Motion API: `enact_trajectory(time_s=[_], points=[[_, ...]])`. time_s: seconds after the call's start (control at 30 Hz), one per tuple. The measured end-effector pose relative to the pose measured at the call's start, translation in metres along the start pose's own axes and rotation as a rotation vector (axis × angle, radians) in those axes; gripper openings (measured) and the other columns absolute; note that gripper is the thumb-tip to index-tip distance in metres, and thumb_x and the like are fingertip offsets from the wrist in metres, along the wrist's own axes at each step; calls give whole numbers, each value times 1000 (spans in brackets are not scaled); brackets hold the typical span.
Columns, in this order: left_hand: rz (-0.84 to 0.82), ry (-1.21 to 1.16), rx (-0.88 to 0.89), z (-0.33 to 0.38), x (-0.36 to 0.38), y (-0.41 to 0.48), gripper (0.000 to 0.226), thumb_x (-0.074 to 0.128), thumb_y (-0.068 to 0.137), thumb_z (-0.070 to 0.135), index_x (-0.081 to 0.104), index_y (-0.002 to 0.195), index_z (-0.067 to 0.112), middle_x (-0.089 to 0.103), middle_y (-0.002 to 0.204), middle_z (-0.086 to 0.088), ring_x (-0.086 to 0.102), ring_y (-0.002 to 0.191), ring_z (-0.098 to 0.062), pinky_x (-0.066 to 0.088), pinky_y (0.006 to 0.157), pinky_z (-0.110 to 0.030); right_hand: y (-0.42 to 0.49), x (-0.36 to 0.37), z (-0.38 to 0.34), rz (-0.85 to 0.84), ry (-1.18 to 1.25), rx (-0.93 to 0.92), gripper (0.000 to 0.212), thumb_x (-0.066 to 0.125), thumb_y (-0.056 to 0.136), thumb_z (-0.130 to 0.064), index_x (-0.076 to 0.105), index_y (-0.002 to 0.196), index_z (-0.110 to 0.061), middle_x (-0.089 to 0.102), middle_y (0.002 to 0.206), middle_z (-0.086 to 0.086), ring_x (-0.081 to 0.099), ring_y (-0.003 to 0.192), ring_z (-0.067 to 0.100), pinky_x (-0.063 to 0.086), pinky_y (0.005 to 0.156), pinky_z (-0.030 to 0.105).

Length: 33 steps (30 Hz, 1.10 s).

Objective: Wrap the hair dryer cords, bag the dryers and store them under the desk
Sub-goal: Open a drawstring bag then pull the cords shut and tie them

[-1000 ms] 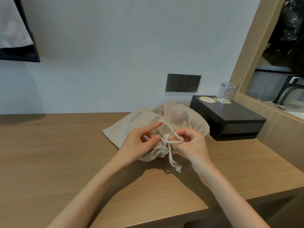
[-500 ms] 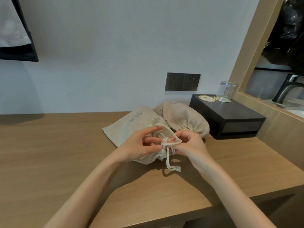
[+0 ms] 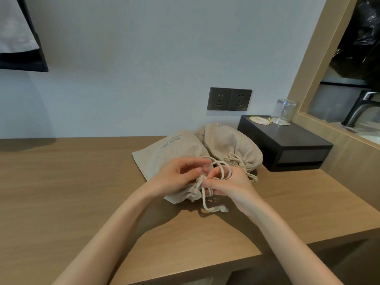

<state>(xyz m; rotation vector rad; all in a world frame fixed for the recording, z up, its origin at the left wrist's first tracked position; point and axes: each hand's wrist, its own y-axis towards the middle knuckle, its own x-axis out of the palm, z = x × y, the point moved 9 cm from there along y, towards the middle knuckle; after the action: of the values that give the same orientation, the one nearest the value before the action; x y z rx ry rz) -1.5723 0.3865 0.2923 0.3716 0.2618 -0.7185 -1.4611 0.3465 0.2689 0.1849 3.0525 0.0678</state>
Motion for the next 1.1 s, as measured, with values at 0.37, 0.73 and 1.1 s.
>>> enact_trajectory(time_s=[0.37,0.73,1.1], points=[[-65,153,3,-8,-8,-5,30,66,87,13,65,108,34,68,90,10,64,85,-4,47,78,-15,-1,-3,9,59,86,30,15,77,70,-1,64,76,-2,69,75,13,70,73,23,56,66,27],[207,288,60,1,-31,-8,23,56,89,7,63,96,27,63,87,12,49,61,1,38,60,-13,-1,-9,3,-25,501,25,32,37,100,-22,58,84,-3,69,106,20,67,102,28,57,80,29],[104,670,92,-11,-21,-7,14,44,98,21,55,97,28,41,89,15,36,91,-8,27,83,-22,-8,-23,35,270,1022,223,19,49,97,-20,59,98,-4,68,90,14,67,91,24,60,73,36]])
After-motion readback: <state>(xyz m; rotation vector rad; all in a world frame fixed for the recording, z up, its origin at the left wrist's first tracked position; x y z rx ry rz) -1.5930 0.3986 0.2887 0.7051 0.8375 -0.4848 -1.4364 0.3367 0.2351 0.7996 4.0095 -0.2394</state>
